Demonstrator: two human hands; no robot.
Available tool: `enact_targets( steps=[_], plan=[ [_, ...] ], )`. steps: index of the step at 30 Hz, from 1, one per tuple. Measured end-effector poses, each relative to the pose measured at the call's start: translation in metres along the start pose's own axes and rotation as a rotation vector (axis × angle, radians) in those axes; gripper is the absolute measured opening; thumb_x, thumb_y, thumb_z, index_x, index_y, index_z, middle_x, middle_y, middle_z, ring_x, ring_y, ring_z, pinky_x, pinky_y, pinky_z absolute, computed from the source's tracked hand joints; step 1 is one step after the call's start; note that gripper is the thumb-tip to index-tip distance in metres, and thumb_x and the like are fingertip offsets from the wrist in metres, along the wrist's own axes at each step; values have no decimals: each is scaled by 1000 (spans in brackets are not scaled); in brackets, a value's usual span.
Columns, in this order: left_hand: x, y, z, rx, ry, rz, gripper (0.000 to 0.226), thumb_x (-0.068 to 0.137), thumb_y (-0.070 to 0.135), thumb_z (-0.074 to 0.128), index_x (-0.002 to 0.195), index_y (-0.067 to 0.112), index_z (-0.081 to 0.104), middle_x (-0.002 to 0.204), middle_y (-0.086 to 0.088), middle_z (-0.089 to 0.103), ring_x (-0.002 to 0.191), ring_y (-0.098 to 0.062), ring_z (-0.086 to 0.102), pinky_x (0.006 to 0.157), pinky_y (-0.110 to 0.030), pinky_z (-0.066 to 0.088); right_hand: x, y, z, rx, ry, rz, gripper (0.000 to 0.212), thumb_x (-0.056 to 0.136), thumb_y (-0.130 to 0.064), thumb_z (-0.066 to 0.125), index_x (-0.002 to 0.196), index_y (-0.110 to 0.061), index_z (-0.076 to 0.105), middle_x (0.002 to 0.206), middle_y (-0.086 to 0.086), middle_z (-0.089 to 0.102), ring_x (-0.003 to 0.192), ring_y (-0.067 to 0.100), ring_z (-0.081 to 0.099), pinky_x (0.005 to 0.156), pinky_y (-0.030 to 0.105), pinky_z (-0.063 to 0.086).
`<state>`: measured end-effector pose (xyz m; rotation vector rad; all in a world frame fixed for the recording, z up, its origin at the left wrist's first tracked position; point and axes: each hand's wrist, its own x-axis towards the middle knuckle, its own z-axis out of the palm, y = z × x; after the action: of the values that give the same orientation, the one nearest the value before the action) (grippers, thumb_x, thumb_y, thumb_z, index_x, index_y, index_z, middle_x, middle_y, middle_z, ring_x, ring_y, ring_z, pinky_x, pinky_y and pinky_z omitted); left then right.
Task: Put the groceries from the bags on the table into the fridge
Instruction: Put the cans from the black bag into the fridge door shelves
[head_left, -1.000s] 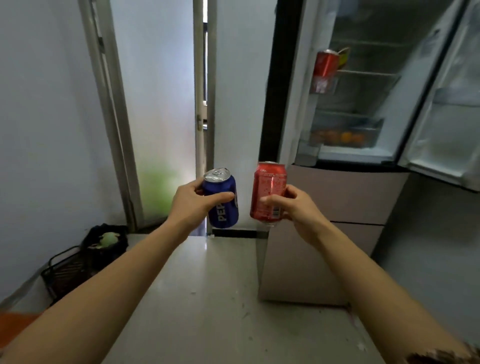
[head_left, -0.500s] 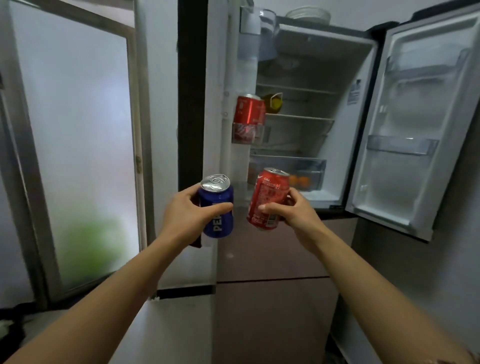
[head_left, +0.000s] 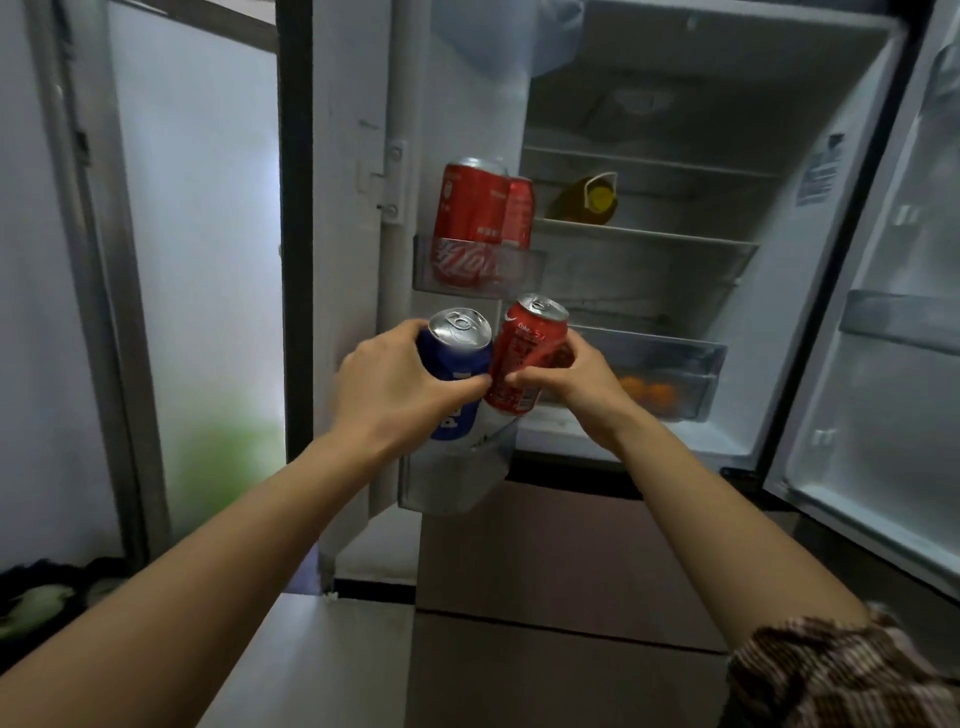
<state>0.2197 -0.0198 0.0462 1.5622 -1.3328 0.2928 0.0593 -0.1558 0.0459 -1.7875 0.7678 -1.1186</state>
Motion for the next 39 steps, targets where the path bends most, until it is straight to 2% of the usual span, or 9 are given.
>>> enact_targets(
  steps=[5,11,14,17,21,25,30,35,39],
  plan=[
    [13,9,34,286,-42,-57,66,63,66,70,108,19,60,99,0,70,86,-18,65,68,-31,52,41,27,-6,-4,-109,-19,65,60,-3,85,119,-13,59,105,4,72,97,15,68,85,29,55],
    [15,6,61,441,-88,-164,57,65,60,72,100,16,61,97,-3,67,82,-21,62,61,-28,43,70,60,-3,-114,-300,-14,60,59,-4,85,115,-12,63,102,2,74,94,14,70,84,28,56],
    [16,4,68,450,-148,-213,53,63,59,72,97,18,64,93,-3,68,81,-22,63,64,-32,53,79,72,1,-170,-351,8,64,59,-7,85,119,-13,62,104,1,73,94,13,70,89,34,56],
    [11,1,73,450,-177,-271,45,65,54,74,89,17,64,88,-3,68,74,-21,62,59,-29,47,82,78,4,-222,-423,-3,63,56,-13,85,116,-17,66,101,0,74,93,13,70,90,38,55],
    [4,-4,81,483,-206,-305,48,67,54,73,92,14,65,92,-7,70,80,-26,64,62,-32,50,80,79,7,-261,-461,-31,49,56,-16,87,102,-25,73,95,-5,75,91,8,69,88,30,54],
    [0,-8,86,487,-218,-336,51,69,56,72,96,14,61,95,-8,69,84,-28,64,68,-36,54,79,77,7,-347,-506,-51,52,53,-28,90,102,-29,74,94,-11,74,88,0,67,81,20,50],
    [-1,-13,89,457,-231,-324,53,73,55,70,106,16,56,102,-6,67,88,-27,63,66,-34,49,81,79,8,-426,-520,-23,66,39,-55,81,99,-28,73,96,-7,74,91,8,68,85,28,53],
    [-8,-16,89,491,-241,-229,53,81,57,62,112,15,53,105,-9,63,91,-28,60,66,-32,42,77,83,6,-321,-454,5,35,64,-31,84,94,-21,69,91,-1,71,87,15,67,71,25,48],
    [-11,-14,85,477,-224,-196,53,84,51,62,120,14,54,111,-11,58,98,-30,58,78,-39,50,72,84,8,-303,-402,-45,44,67,-25,82,108,-15,68,101,2,71,93,16,66,70,21,46]
  ],
)
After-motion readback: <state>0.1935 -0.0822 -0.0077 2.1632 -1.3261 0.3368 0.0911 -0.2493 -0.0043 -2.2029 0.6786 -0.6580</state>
